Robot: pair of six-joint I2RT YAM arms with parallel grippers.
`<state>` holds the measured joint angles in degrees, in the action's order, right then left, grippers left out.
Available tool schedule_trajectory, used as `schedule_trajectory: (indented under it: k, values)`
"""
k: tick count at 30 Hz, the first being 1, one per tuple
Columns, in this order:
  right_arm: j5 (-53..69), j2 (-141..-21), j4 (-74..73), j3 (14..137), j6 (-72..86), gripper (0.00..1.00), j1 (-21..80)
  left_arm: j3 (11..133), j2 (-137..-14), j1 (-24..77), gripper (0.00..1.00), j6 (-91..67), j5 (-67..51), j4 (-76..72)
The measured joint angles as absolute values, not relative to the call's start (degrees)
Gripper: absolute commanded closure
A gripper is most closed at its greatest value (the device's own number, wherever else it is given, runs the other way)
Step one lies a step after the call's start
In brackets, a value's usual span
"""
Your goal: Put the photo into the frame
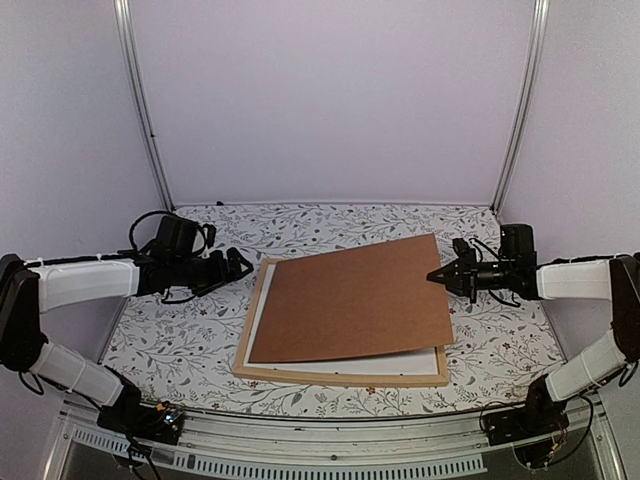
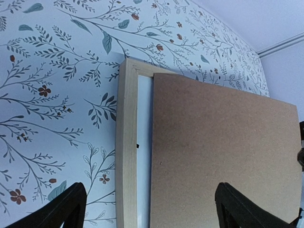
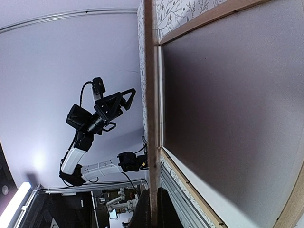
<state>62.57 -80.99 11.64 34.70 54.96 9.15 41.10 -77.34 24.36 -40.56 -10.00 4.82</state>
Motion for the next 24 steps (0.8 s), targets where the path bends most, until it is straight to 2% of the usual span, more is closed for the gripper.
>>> schedule_trajectory:
  k: [24]
  values:
    - [62.3,-85.8,16.3,34.4,55.2,1.00,10.9,41.1,-81.5,25.8,0.00,-40.3,-10.0,2.4]
